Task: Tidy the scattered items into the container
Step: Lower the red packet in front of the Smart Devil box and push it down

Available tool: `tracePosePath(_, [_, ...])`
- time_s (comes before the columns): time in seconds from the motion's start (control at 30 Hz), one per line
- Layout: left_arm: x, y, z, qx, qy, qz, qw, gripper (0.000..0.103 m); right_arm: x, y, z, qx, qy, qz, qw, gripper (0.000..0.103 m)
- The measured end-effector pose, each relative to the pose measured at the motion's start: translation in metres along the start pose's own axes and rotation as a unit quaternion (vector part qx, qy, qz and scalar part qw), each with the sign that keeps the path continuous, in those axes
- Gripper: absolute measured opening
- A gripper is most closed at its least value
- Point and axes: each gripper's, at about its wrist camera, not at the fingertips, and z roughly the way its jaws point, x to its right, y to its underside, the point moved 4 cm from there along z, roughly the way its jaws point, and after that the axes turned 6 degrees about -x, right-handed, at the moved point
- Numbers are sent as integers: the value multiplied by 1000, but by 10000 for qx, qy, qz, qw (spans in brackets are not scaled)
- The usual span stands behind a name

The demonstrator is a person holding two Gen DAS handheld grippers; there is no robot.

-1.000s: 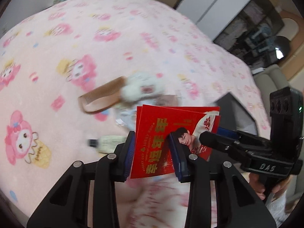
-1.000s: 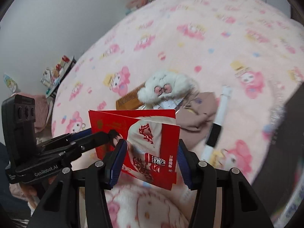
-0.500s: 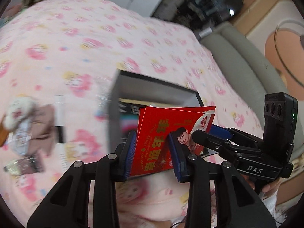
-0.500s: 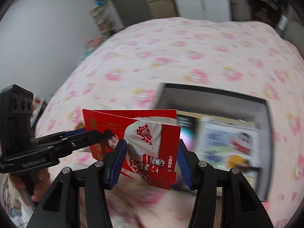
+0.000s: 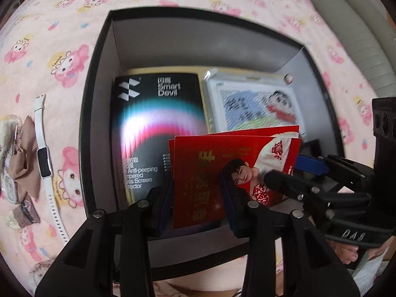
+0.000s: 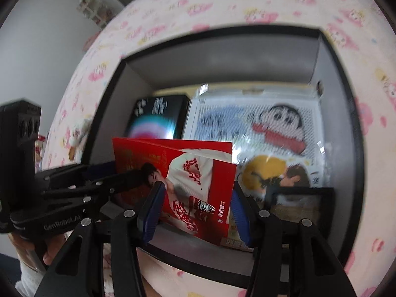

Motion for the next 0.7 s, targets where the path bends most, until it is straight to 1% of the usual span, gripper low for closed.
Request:
tracePosePath(0.03, [1,0,0,-66,-1,47,10000,42,-2,2,7,-96,31,-34,9999,50])
tracePosePath(0.1, [5,0,-3,-138,7,159,9998,50,-1,5,16,-227,151,-62,9996,50])
tracePosePath(0.13, [7,0,-8,-65,-120,212,9997,50,-1,7,21,-294,162,-59,9994,50])
tracePosePath(0.2, [6,-3,-20,164,-422,237,9987,58,-2,9,27,-393,-7,16,9992,50])
tracePosePath(0.23, [5,-5,-28,359,-562,226,9975,59,-4,10,28,-400,-102,14,9991,50])
tracePosePath(0.27, [3,-7,-32,476,-618,187,9968,59,-6,11,29,-406,-116,-9,9991,50])
tracePosePath(0.3, [2,-10,-35,554,-617,140,9965,58,-9,12,29,-375,-52,-58,9993,50])
tracePosePath(0.37, [1,-19,-34,651,-478,79,9967,55,-11,12,30,-309,63,-93,9995,50])
tracePosePath(0.43, [4,-28,-25,626,-254,152,9976,46,-11,11,33,-300,35,-38,9995,50])
tracePosePath(0.47, [6,-34,-19,527,-185,169,9983,39,-11,11,34,-278,25,5,9996,50])
tracePosePath(0.5, [5,-39,-12,413,-162,160,9989,36,-11,10,34,-245,27,43,9997,50])
tracePosePath(0.6, [2,-42,4,145,-202,69,9997,35,-16,11,41,-271,42,14,9996,50])
tracePosePath(0.63, [-2,-39,7,12,-266,-6,9996,35,-18,11,43,-285,17,-30,9996,50])
tracePosePath(0.7, [-7,-32,3,-37,-380,-43,9993,35,-25,12,46,-326,-130,-97,9993,50])
